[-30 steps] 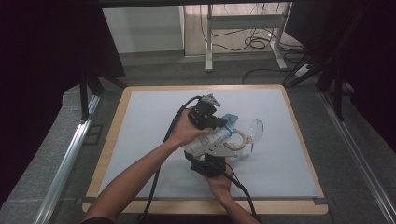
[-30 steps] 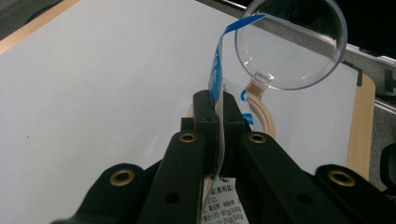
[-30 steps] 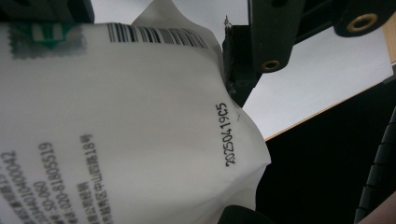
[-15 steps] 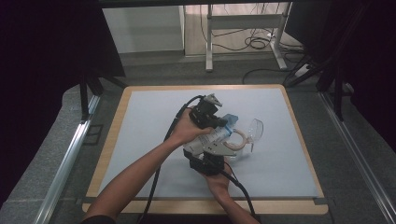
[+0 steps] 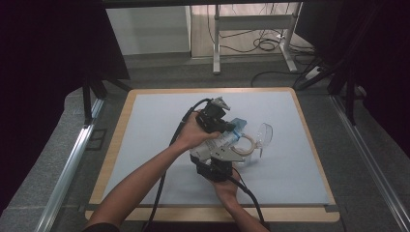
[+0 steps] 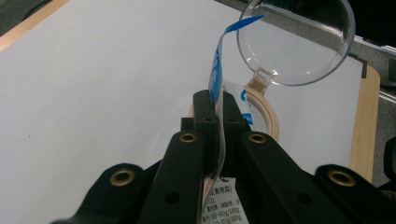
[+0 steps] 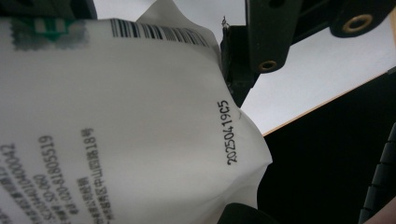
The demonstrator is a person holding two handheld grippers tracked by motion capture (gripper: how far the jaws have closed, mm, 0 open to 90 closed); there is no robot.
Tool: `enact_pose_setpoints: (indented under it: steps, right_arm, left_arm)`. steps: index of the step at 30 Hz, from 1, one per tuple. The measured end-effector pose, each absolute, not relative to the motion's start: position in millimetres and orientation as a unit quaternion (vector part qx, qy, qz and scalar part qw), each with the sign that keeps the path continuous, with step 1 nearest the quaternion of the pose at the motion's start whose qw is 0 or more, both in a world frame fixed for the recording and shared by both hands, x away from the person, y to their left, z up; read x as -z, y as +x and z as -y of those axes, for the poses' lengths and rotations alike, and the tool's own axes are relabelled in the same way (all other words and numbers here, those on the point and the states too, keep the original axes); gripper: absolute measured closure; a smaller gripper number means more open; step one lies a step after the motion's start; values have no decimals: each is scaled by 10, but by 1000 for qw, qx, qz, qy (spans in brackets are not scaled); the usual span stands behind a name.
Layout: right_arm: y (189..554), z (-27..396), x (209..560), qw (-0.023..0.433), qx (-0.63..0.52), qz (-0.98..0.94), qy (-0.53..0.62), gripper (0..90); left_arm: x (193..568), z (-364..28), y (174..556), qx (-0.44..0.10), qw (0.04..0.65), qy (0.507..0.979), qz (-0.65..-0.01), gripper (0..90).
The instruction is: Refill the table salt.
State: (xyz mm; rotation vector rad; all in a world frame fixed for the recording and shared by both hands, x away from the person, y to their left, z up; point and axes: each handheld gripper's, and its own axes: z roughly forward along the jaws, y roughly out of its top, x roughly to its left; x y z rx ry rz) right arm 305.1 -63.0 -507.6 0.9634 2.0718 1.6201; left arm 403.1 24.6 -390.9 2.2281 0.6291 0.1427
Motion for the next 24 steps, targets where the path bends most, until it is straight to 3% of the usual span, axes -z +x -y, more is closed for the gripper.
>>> enact_pose_setpoints:
  steps: [24]
  right_arm:
    - [3060,643,5084,172,-567,-732,337,524]
  left_arm:
    - [3923,-241,4038,-56,402,879,-249,897]
